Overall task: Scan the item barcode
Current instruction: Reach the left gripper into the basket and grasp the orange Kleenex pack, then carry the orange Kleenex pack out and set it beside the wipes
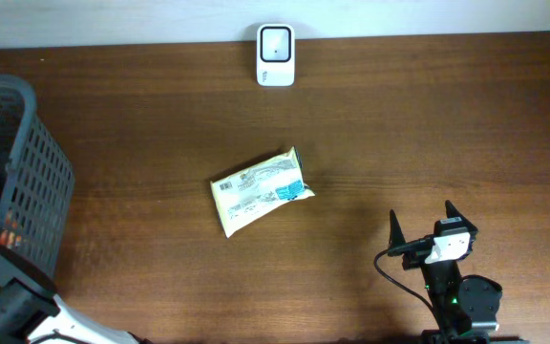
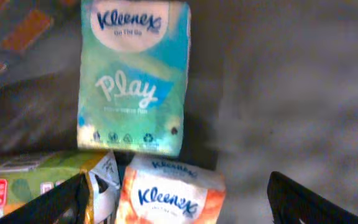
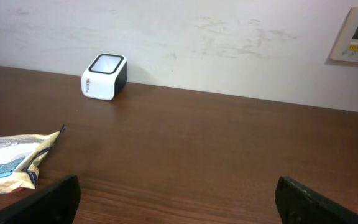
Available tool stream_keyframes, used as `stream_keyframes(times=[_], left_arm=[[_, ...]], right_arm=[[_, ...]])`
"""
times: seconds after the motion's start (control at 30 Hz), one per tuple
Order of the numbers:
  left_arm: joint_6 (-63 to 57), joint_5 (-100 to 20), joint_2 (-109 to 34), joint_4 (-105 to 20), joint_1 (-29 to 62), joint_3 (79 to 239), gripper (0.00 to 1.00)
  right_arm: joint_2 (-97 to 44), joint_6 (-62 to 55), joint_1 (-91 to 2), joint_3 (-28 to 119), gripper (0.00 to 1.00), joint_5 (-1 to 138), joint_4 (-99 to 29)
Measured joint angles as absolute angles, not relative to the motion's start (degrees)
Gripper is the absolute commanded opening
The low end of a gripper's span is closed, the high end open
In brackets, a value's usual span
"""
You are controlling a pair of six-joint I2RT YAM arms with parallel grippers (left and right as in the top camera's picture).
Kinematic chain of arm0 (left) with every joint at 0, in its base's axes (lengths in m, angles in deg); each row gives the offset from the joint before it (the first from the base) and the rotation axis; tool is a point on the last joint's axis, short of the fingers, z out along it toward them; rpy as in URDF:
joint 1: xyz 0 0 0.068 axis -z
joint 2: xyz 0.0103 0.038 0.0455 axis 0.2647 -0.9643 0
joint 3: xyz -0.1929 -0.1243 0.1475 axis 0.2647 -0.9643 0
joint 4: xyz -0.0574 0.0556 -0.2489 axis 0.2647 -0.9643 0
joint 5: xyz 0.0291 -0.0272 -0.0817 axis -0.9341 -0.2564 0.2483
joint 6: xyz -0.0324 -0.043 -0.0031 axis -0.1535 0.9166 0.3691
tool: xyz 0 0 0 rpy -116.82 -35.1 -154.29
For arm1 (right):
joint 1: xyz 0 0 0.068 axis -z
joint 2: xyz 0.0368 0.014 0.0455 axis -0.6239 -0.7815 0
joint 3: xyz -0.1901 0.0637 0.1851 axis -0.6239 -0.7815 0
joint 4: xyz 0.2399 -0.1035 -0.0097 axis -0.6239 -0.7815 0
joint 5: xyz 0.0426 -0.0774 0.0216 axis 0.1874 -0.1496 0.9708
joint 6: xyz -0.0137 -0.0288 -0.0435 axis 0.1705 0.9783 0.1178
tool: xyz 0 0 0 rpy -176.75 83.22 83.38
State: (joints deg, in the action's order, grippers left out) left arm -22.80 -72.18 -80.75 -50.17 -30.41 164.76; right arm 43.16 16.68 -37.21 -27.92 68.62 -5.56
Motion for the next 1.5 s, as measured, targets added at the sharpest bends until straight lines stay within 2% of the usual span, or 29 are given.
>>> stream_keyframes(times=[0.2,0.33,0.53,0.7,0.83,0.87,0.93,1.0,1.07,1.27,1.4,1.5], left_arm=[[-18.5,-73.2,-81.1,-59.5,-30.0,167.3,0.96],[-18.0,-62.0,-83.7,-64.7,-30.2,174.8,0.96],[-22.0,-55.3,-83.7,-64.8,-29.4,176.0,0.93],[-22.5,-63.5,-84.2,-64.6,-29.3,174.7,0.88],[-18.3,-67.0,-87.8,-65.2,-29.1,172.7,0.86],[-17.3,-69.4,-87.8,-65.9,-29.1,172.7,0.84],[-16.6,-70.9,-87.8,-65.9,-29.1,172.6,0.72],[-16.0,-71.4,-87.8,-65.9,-29.1,172.6,0.43],[-15.8,-71.3,-87.8,-65.7,-29.1,172.6,0.31],[-15.8,-70.8,-87.9,-68.8,-29.1,174.1,0.32],[-15.8,-67.2,-88.9,-80.7,-29.1,193.9,0.32],[-15.8,-60.7,-88.1,-90.6,-28.1,218.5,0.33]], right_arm=[[43.2,16.7,-37.2,-27.9,0.99,68.6,-5.6],[43.2,16.7,-37.2,-27.9,0.99,68.6,-5.6],[43.2,16.7,-37.2,-27.9,0.99,68.6,-5.6],[43.2,16.7,-37.2,-27.9,0.99,68.6,-5.5],[43.2,16.7,-37.2,-27.9,0.99,68.6,-5.5],[43.2,16.7,-37.2,-27.9,0.99,68.6,-5.5],[43.2,16.7,-37.2,-27.9,0.99,68.6,-5.6],[43.2,16.6,-37.2,-27.9,0.99,68.6,-5.5],[43.2,16.7,-37.2,-27.9,0.99,68.6,-5.5],[43.2,16.7,-37.2,-27.9,0.98,68.6,-5.6],[43.2,16.7,-37.2,-27.9,0.99,68.6,-5.6],[43.1,16.7,-37.2,-27.9,0.99,68.6,-5.6]])
